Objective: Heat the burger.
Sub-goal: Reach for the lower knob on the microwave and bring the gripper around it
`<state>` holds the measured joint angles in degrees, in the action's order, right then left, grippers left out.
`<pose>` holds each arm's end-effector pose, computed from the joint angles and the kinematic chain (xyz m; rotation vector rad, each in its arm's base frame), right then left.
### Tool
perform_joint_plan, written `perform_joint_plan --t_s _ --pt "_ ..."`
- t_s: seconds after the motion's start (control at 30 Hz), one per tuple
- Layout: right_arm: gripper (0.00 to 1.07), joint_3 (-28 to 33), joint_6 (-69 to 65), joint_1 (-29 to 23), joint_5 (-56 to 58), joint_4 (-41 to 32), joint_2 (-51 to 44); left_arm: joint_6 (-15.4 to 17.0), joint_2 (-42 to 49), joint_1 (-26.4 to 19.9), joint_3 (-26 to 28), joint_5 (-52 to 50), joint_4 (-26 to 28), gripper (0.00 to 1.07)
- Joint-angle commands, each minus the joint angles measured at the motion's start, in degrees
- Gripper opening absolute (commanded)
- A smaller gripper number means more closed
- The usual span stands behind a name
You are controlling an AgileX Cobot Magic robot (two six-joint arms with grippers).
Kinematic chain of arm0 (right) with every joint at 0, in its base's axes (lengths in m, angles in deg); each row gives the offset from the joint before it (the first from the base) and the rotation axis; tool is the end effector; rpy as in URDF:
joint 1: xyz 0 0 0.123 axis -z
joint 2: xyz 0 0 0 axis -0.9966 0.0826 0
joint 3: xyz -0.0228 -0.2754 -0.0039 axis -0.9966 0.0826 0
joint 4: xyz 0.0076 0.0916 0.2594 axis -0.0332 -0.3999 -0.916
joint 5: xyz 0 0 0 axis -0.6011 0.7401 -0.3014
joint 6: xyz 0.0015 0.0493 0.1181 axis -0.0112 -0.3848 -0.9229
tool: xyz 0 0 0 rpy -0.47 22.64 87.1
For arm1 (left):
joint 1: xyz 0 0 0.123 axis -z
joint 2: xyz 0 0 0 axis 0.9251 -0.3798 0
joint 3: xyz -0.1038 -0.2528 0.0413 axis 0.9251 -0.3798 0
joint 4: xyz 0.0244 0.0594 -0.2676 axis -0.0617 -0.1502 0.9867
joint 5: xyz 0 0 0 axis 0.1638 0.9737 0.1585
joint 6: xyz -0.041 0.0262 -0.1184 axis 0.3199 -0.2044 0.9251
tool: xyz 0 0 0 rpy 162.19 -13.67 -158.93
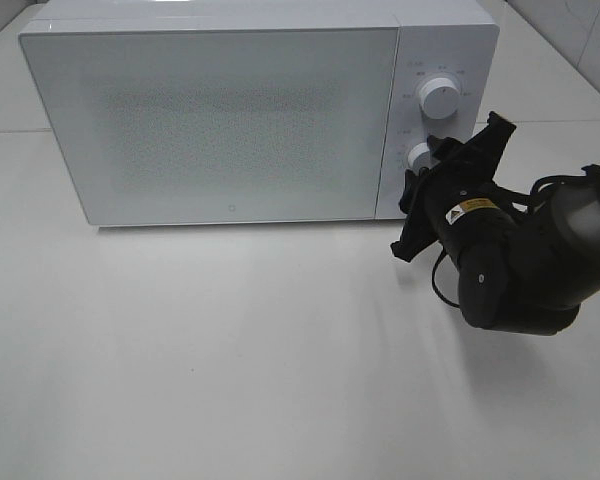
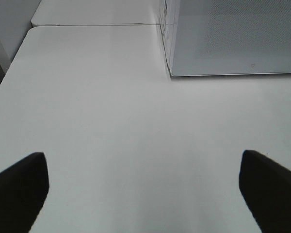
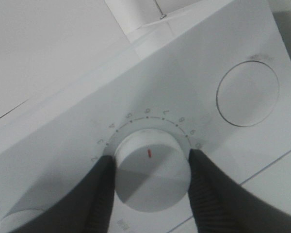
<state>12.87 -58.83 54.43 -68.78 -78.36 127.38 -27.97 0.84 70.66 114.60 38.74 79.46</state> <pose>0.3504 0.1396 0.0744 1.6213 1.0483 1.5184 0.0545 -0.0069 0.2762 0.0755 2.0313 -0.0631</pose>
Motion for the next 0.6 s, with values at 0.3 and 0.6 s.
perform_joint_plan --t_s 0.3,0.6 --pt "0.41 -0.69 -0.46 0.29 -6.93 2.23 -0.46 0.34 0.92 -0.17 0.06 0.17 0.06 1.01" --pt "0.54 -0.69 -0.23 0.29 -7.05 2.23 -0.46 0.34 0.92 -0.17 0.06 0.17 0.06 1.01"
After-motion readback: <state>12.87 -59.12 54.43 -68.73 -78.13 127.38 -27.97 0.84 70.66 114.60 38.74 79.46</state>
